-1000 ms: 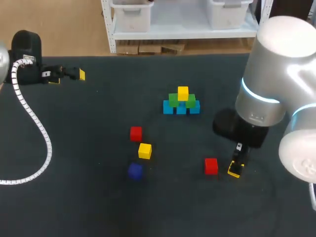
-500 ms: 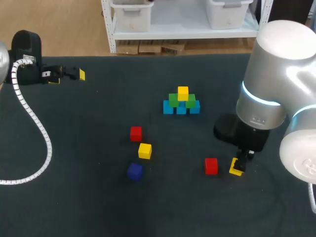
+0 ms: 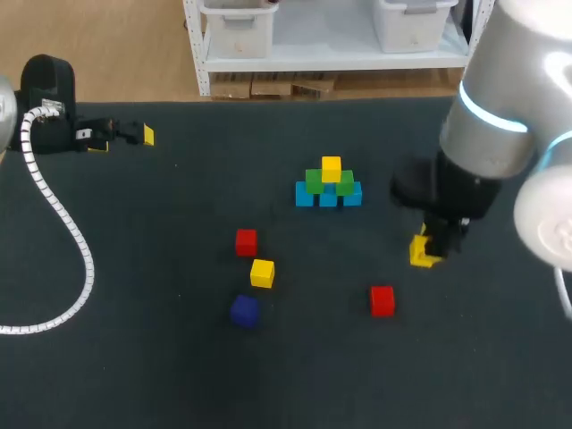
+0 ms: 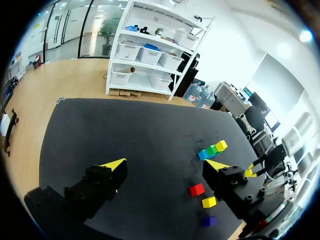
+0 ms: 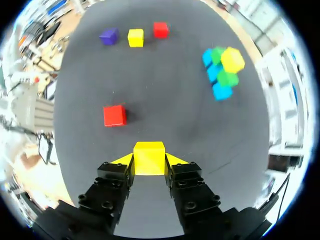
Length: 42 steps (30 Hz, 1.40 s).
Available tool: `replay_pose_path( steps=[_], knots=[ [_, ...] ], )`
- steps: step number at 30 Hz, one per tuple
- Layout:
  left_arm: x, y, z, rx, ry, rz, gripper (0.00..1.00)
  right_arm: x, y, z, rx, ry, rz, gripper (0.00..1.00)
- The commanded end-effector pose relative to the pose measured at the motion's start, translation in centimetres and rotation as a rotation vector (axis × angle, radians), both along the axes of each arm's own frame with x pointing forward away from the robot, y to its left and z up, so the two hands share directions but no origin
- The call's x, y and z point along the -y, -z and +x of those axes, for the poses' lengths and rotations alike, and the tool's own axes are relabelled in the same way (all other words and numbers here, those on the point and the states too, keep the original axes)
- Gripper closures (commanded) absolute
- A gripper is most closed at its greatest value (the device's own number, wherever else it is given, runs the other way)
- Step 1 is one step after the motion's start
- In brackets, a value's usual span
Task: Place the blue cubes, place green cubes on the blue cubes, place the yellow cubes on the green cubes, then place the red cubes on the yellow cubes, and place purple cube on the red cubes.
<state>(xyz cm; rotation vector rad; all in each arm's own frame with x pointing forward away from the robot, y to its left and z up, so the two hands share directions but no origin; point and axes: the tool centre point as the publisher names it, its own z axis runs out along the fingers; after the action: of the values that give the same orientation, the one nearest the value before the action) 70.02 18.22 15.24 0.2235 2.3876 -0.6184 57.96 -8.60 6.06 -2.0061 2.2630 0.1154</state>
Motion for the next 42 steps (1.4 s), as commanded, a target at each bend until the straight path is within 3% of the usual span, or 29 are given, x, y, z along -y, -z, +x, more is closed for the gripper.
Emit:
replay_pose_path(
  steps=[1, 4, 8, 16, 31, 42],
  knots=[
    [-0.2, 0.1, 0.0, 0.006, 0.007, -0.009, 0.0, -1.0, -2.2, 2.7, -0.024, -0.097, -0.015, 1.0],
    [-0.2, 0.1, 0.0, 0.006, 0.007, -0.009, 0.0, -2.1, -2.9, 4.3, 0.019, -0.151, -0.029, 1.0],
    [-0.2, 0.1, 0.0, 0.006, 0.007, -0.009, 0.0, -4.0, -3.6, 5.8, 0.007, -0.22, -0.028, 1.0],
    [-0.2, 0.1, 0.0, 0.006, 0.007, -0.009, 0.0, -6.7, -2.7, 8.2, 0.015, -0.262, -0.047, 1.0],
    [-0.2, 0.1, 0.0, 0.006, 0.007, -0.009, 0.0, -8.3, -1.8, 11.9, 0.028, -0.239, -0.089, 1.0],
    [-0.2, 0.1, 0.0, 0.006, 0.007, -0.009, 0.0, -8.8, -1.0, 13.5, 0.016, -0.201, -0.134, 1.0]
  ],
)
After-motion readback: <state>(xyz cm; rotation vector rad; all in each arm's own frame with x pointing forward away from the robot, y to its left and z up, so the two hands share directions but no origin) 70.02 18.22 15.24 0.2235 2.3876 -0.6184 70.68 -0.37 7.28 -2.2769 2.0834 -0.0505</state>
